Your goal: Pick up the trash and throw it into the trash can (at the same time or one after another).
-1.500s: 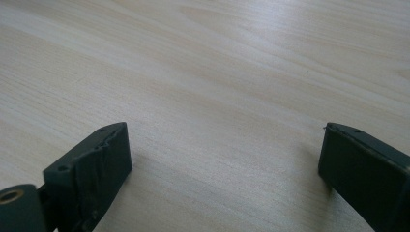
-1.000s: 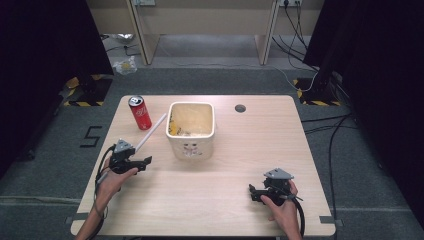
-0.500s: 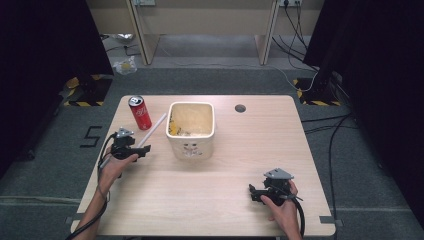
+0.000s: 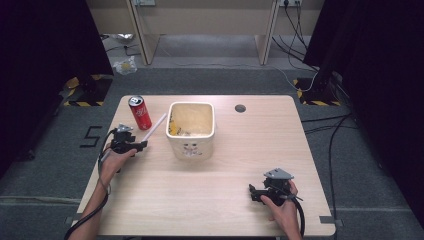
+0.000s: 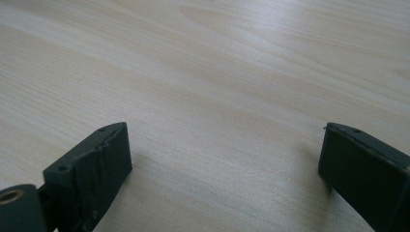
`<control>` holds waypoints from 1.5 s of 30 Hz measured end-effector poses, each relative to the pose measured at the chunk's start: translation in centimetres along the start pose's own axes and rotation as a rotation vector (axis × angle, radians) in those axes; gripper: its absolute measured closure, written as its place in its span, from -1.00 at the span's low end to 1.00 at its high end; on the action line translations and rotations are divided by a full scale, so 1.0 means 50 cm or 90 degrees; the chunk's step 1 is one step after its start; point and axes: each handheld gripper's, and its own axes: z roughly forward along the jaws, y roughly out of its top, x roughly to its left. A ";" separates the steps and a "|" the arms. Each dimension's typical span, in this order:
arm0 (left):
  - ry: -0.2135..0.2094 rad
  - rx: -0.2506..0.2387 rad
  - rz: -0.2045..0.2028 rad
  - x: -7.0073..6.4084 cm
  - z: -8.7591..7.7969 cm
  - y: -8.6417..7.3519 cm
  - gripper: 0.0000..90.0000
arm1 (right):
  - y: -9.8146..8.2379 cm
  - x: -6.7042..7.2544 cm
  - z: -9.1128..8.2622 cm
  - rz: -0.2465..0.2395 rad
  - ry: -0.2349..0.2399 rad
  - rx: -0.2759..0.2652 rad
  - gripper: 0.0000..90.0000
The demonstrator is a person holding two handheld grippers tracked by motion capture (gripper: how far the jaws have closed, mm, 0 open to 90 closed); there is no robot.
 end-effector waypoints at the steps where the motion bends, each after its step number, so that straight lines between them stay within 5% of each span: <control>1: 0.003 0.004 -0.001 0.003 0.004 0.000 -0.09 | 0.000 0.000 0.000 -0.002 0.000 -0.001 -0.89; 8: -0.001 0.012 0.007 0.005 0.014 0.003 0.13 | 0.000 0.000 0.000 -0.002 0.000 -0.001 -0.89; 18: -0.007 0.023 0.033 -0.006 0.019 0.014 0.73 | 0.000 0.000 0.000 -0.003 0.000 0.000 -0.90; 32: -0.031 0.023 0.017 -0.005 0.012 0.014 0.78 | 0.000 0.000 0.000 -0.003 0.001 0.001 -0.90; 45: -0.040 -0.001 0.045 -0.013 -0.043 0.044 0.78 | 0.000 0.000 0.000 -0.004 0.001 0.001 -0.90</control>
